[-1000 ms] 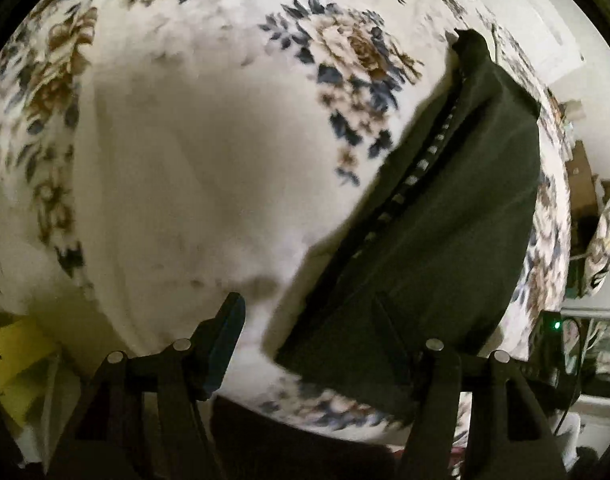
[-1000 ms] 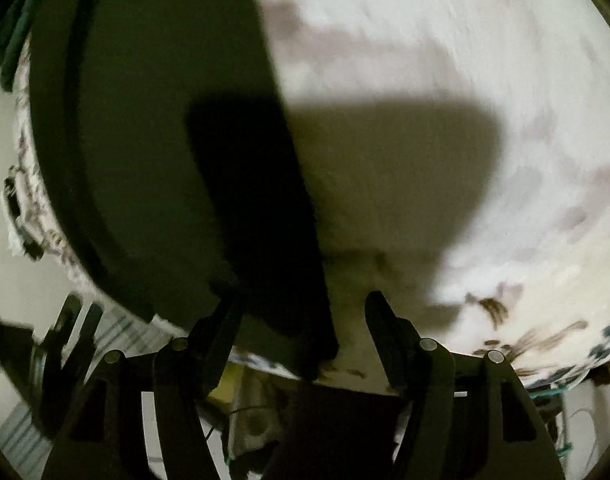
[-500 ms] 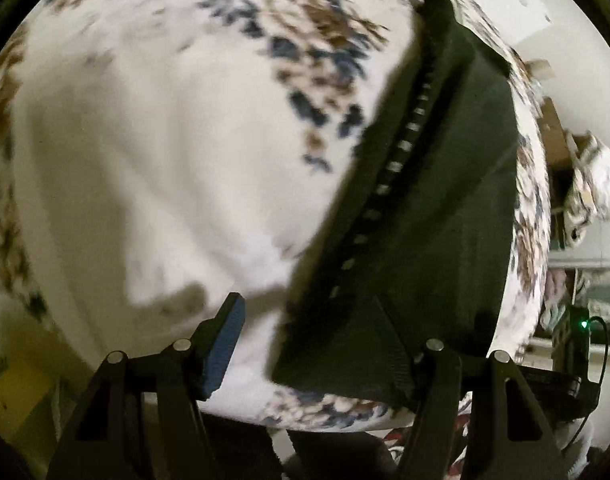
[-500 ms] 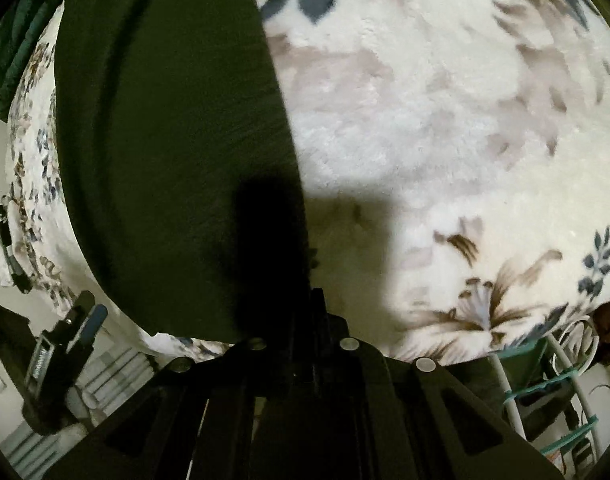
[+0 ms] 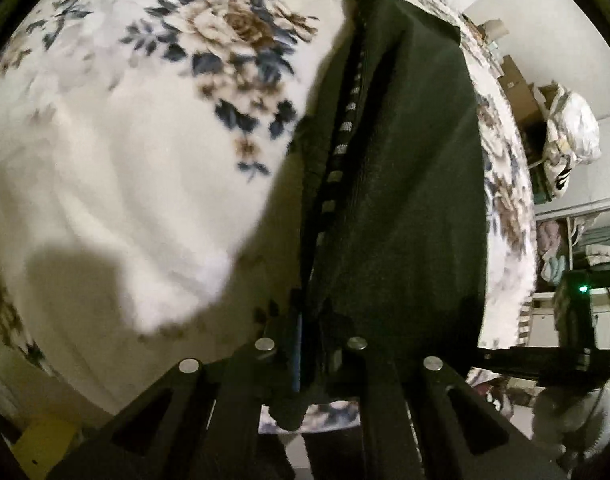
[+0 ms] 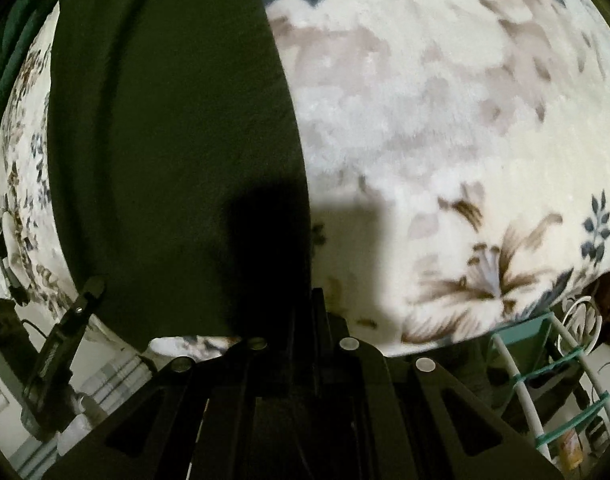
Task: Fold small clothes
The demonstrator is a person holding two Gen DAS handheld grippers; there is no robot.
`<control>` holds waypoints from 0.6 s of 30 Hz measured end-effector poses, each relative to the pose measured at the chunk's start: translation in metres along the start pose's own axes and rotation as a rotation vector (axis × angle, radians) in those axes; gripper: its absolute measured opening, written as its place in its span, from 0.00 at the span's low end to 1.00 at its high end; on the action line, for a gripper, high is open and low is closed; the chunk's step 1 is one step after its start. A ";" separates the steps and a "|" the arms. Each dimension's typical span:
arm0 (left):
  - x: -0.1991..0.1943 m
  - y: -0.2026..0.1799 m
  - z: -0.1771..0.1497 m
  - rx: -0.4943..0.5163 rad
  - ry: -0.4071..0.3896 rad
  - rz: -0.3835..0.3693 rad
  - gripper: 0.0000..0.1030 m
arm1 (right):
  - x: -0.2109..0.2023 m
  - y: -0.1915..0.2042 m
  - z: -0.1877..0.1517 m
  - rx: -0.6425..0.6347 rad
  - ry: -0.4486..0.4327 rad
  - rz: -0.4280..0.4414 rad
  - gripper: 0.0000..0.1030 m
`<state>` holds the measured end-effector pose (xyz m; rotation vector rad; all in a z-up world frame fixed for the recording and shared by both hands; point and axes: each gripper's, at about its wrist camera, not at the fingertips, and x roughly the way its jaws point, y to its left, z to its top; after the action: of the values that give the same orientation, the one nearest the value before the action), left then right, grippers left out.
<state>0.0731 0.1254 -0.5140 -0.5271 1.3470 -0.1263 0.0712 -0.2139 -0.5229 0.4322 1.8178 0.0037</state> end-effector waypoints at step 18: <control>-0.022 0.002 0.080 0.009 -0.027 -0.095 0.63 | -0.012 0.005 0.030 0.061 -0.003 0.155 0.66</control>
<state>0.1430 0.1586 -0.4854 -0.5831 1.2953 -0.2025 0.1031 -0.2194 -0.5192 0.6156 1.7811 0.0550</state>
